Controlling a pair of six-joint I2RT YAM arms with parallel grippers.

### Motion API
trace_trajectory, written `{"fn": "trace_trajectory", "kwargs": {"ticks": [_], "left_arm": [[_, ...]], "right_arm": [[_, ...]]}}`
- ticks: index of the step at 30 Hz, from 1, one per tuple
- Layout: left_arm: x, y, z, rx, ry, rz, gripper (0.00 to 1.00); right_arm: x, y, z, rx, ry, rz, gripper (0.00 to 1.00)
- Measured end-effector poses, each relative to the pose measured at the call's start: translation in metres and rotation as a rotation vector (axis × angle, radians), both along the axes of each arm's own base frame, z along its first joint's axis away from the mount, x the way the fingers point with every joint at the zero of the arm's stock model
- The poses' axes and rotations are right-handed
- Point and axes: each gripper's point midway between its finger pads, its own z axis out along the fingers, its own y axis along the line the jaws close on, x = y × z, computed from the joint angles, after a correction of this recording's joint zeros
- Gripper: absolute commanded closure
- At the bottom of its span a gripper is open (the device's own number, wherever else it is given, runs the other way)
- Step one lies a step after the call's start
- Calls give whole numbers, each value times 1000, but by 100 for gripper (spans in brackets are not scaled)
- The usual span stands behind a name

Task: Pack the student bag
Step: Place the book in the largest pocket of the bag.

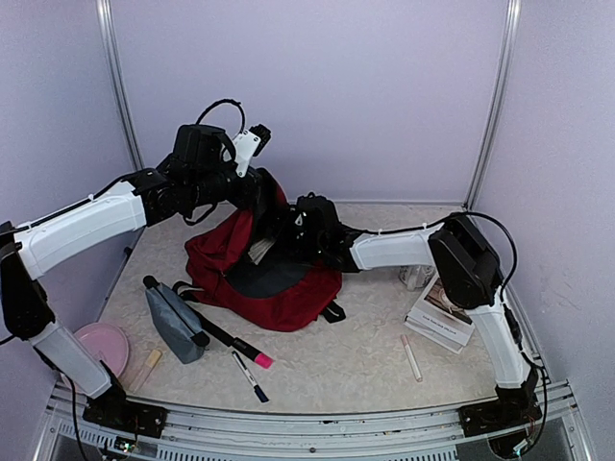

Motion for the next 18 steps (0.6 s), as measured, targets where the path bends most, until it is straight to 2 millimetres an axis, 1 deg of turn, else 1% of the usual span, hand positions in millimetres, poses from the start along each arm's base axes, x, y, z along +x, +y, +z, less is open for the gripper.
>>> {"fn": "trace_trajectory", "kwargs": {"ticks": [1, 4, 5, 7, 10, 12, 14, 16, 18], "left_arm": [[2, 2, 0, -7, -2, 5, 100], [5, 5, -8, -10, 7, 12, 100], [5, 5, -10, -8, 10, 12, 100], [5, 6, -17, -4, 21, 13, 100], [4, 6, -31, -3, 37, 15, 100], [3, 7, -44, -1, 59, 11, 100], [0, 6, -57, -5, 86, 5, 100], [-4, 5, -70, -14, 115, -5, 100], [-8, 4, -83, -25, 140, -12, 100]], "right_arm": [[-4, -1, -3, -18, 0, 23, 3], [-23, -11, -12, -153, -7, 112, 2], [-30, -14, -12, -201, -17, 145, 2], [-44, -23, 0, -281, -46, 207, 2], [-72, -44, 34, -369, -105, 271, 2], [-95, -67, 64, -431, -141, 296, 1], [-109, -88, 92, -478, -175, 293, 0], [-121, -114, 116, -542, -188, 270, 0], [-131, -145, 138, -626, -178, 216, 0]]}}
